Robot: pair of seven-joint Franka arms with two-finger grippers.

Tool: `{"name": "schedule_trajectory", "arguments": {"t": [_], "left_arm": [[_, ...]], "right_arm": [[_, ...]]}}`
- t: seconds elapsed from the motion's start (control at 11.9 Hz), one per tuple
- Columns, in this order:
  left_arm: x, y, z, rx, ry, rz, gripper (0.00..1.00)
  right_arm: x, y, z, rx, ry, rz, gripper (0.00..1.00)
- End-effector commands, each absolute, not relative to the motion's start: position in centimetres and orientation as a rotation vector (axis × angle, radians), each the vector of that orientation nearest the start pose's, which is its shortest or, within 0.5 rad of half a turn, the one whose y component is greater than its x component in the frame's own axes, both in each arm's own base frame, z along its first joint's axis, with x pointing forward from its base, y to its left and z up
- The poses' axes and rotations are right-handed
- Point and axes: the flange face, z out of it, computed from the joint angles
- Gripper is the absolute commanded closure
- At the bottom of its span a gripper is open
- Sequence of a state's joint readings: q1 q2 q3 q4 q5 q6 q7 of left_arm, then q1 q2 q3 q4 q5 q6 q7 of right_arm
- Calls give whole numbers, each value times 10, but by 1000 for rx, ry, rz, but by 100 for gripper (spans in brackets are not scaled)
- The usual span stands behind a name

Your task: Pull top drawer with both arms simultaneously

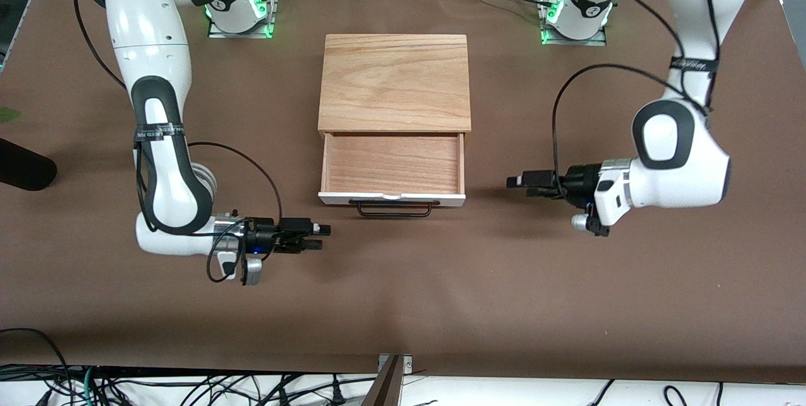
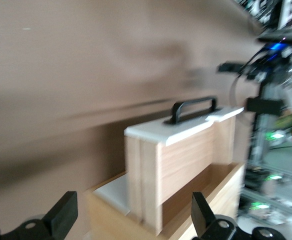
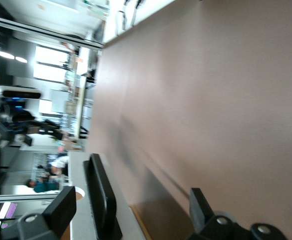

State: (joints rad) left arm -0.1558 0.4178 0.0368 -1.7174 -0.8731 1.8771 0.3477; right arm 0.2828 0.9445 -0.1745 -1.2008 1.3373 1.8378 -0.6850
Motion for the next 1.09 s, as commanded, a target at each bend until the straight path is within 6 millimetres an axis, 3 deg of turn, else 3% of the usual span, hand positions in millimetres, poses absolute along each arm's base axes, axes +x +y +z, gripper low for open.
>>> {"name": "schedule_trajectory", "arguments": {"t": [0.0, 0.25, 0.5, 0.75, 0.92, 1.0], "left_arm": [[597, -114, 401, 2508, -198, -213, 0], [569, -91, 468, 2749, -353, -237, 0], [546, -81, 517, 2916, -478, -223, 0], [531, -66, 545, 3003, -457, -217, 0], [536, -54, 583, 3177, -562, -140, 0], [538, -49, 588, 3220, -633, -130, 0]], "right_arm": [[745, 178, 265, -2205, -304, -57, 0], [748, 153, 286, -2386, -338, -36, 0], [750, 140, 313, -2539, -323, -23, 0], [744, 137, 360, -2813, -163, 23, 0], [734, 128, 402, -2920, -216, 19, 0], [727, 119, 420, -2994, -256, 45, 0]]}}
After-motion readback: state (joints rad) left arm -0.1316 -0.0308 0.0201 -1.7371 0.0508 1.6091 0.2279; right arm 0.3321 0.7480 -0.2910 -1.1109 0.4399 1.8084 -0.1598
